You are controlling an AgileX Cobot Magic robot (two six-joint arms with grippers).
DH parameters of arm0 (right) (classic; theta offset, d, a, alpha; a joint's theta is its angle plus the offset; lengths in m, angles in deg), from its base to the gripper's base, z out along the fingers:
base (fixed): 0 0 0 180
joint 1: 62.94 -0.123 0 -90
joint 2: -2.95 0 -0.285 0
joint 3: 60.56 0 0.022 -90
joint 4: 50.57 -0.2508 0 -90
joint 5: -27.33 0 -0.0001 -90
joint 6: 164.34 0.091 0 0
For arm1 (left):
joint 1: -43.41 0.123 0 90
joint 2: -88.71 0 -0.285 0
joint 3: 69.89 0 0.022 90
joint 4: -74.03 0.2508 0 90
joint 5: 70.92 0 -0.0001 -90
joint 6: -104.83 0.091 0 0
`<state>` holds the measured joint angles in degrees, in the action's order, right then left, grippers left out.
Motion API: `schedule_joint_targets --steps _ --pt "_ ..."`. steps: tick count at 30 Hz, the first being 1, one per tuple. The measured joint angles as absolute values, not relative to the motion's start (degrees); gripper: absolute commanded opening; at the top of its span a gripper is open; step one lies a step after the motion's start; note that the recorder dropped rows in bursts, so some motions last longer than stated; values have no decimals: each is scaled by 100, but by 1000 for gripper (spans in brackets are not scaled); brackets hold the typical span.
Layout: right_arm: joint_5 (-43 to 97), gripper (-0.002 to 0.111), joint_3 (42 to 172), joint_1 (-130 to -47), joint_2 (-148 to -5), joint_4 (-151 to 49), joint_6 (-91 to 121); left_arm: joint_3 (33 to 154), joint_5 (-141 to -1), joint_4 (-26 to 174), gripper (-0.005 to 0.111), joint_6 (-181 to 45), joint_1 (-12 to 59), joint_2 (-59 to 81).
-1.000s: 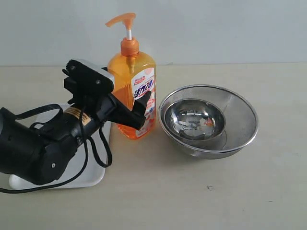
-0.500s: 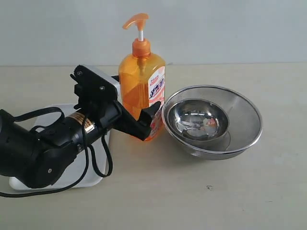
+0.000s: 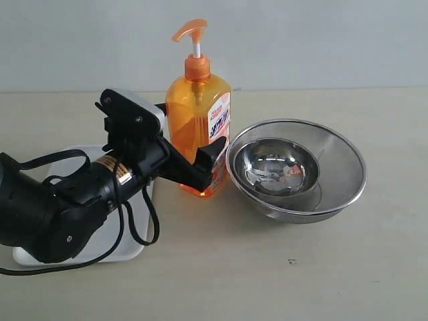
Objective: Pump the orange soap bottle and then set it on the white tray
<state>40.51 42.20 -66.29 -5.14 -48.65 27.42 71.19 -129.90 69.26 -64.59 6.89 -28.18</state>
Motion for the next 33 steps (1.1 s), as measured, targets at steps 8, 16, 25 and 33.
schedule_joint_targets --steps 8,16,25,33 --pt "4051 0 4220 -6629 -514 -4865 2732 7158 -13175 6926 107 -6446 689 -2818" --pt "4051 0 4220 -6629 -514 -4865 2732 7330 -13099 6818 106 -6400 689 -2821" --pt "4051 0 4220 -6629 -514 -4865 2732 7552 -13099 6548 106 -6400 689 -3082" --pt "4051 0 4220 -6629 -514 -4865 2732 7739 -13159 6544 106 -6400 689 -3218"
